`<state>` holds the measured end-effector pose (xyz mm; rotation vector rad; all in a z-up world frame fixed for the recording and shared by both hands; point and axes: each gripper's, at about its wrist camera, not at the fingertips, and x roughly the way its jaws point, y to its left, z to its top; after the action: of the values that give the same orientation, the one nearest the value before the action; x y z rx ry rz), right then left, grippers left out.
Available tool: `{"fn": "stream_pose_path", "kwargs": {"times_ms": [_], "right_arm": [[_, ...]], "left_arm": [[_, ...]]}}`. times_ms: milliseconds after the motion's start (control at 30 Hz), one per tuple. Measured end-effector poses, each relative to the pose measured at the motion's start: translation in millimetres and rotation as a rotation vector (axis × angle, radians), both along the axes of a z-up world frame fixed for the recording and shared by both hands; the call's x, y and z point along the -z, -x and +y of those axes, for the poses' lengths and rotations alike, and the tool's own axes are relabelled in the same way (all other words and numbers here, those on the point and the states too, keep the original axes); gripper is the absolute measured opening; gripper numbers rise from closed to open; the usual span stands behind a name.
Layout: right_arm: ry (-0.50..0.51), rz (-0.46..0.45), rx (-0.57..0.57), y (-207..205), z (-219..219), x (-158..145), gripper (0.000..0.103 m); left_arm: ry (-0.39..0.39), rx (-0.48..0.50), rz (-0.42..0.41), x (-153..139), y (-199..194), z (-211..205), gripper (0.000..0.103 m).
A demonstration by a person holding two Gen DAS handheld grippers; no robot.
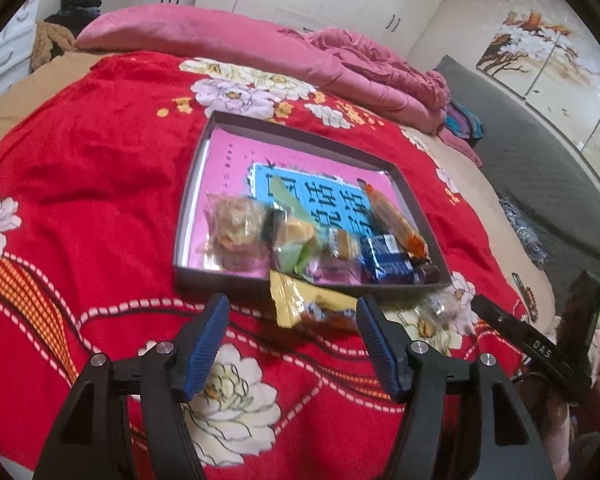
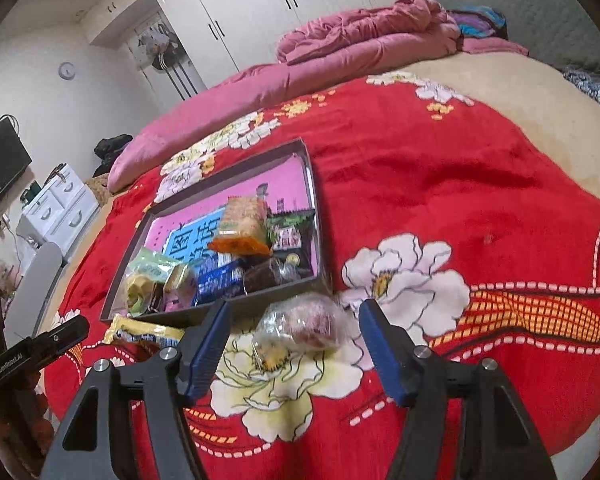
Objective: Organize snacks
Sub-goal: 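Grasp the clear pastry bag with the right tool while the left tool grasps the yellow wafer packet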
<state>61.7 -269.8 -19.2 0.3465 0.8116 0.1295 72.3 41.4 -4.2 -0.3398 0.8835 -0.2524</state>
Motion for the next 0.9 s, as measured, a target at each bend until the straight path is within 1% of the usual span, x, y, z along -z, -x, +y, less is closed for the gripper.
{"fn": "stream_pose_path", "kwargs": {"times_ms": [200,367,500,633,767,900], "right_arm": [[-0.007,0.029,-0.013,-1,0,7,0.066],[-0.038,0.077,-0.020,-8,0,18,0.066],[-0.052,0.097,-0.027,-12,1,24,0.066],[-0.054,0.113,-0.039,-16,6,29,0.066],[-0.056,0.124,-0.049,-20,11,33,0.066],[-0.044,0.113,-0.075,-23,19,33,0.066]], "left_arm": [[0.025,0.021,0.044,7,6,-7,0.068],[0.005,0.048,0.067,13,6,-21,0.068],[-0.011,0.064,0.082,18,3,-31,0.068],[-0.026,0.058,0.096,23,-3,-37,0.068],[-0.006,0.047,0.117,29,-11,-40,0.068],[0.012,0.034,0.138,35,-20,-42,0.068]]}}
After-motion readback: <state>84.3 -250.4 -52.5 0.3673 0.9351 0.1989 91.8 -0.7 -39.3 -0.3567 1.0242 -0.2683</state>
